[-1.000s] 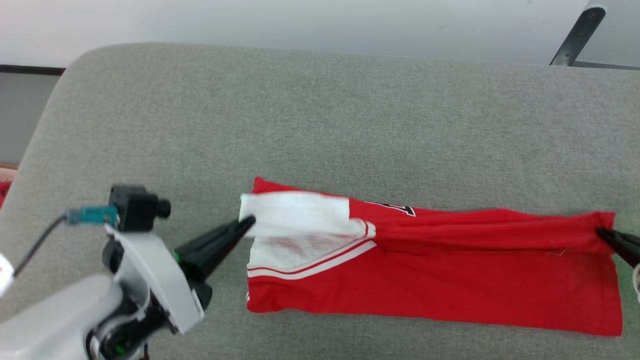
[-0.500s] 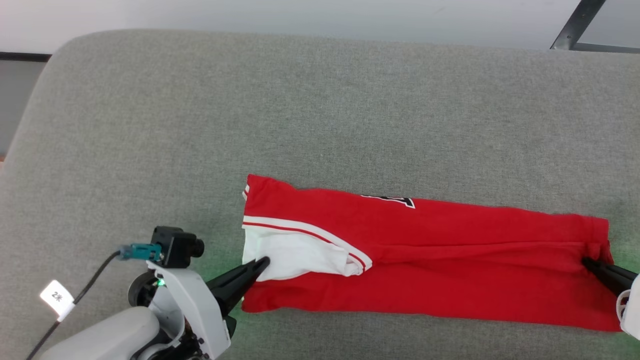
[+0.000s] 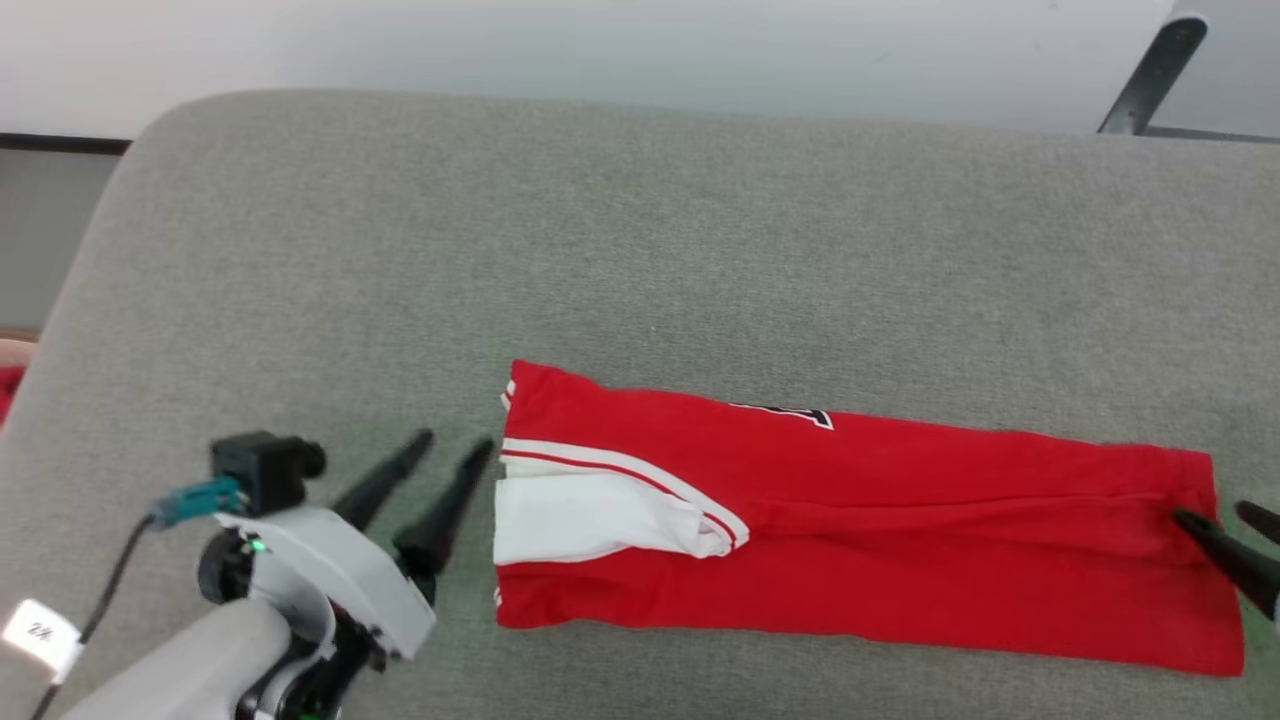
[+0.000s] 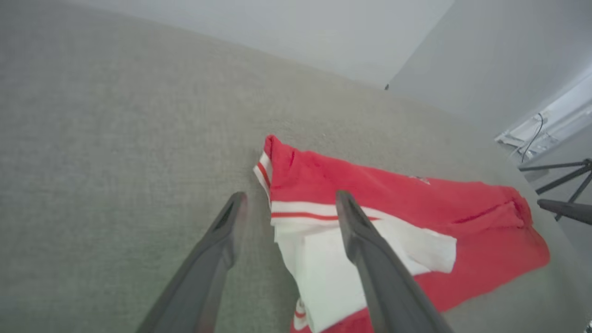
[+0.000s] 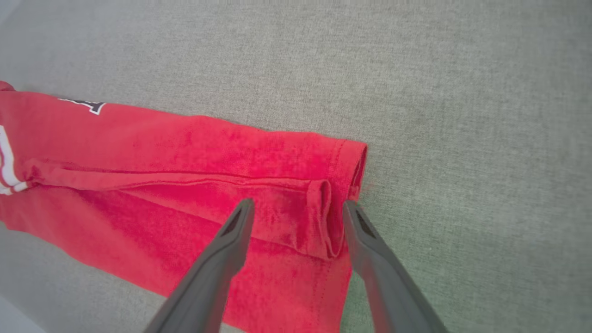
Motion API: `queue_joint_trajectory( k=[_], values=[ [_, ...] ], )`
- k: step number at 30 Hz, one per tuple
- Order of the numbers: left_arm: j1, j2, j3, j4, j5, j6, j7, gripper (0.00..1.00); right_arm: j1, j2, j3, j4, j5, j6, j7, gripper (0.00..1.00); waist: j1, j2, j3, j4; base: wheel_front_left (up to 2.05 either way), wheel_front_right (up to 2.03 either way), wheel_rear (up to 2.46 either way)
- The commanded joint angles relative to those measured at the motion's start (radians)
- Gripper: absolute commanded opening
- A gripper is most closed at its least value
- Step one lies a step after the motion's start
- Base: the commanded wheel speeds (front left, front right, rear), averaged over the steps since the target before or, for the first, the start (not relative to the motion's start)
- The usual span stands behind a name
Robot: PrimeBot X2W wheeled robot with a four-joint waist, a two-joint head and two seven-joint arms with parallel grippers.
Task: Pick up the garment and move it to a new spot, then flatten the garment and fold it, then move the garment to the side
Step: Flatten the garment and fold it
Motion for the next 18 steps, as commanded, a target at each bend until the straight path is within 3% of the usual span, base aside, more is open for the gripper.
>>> queue_joint_trajectory(
  k=[1,7,13,18],
  values=[
    [0.048,-0.026,0.087,-0.014,0.038,0.035,-0.005,1.0,0.024,-0.015,-0.033,-0.01,-0.001,-0.001,0.023,1.0,0.0,0.0,-0.014,0.02,0.0,0.0,0.0],
    [0.231,-0.147,0.335,-0.05,0.227,0.104,-0.003,1.0,0.072,-0.04,-0.095,-0.003,0.041,-0.001,0.179,1.0,0.0,0.0,-0.031,0.063,0.0,0.0,0.0],
    [0.362,-0.27,0.463,-0.044,0.374,0.089,-0.004,1.0,0.081,-0.044,-0.15,0.07,0.03,-0.001,0.3,1.0,0.0,0.0,-0.055,0.118,0.0,0.0,0.0],
    [0.401,-0.304,0.524,-0.024,0.519,0.095,-0.004,1.0,0.06,-0.015,-0.181,0.121,0.014,-0.001,0.359,1.0,0.0,0.0,-0.063,0.158,0.0,0.0,0.0]
  ],
)
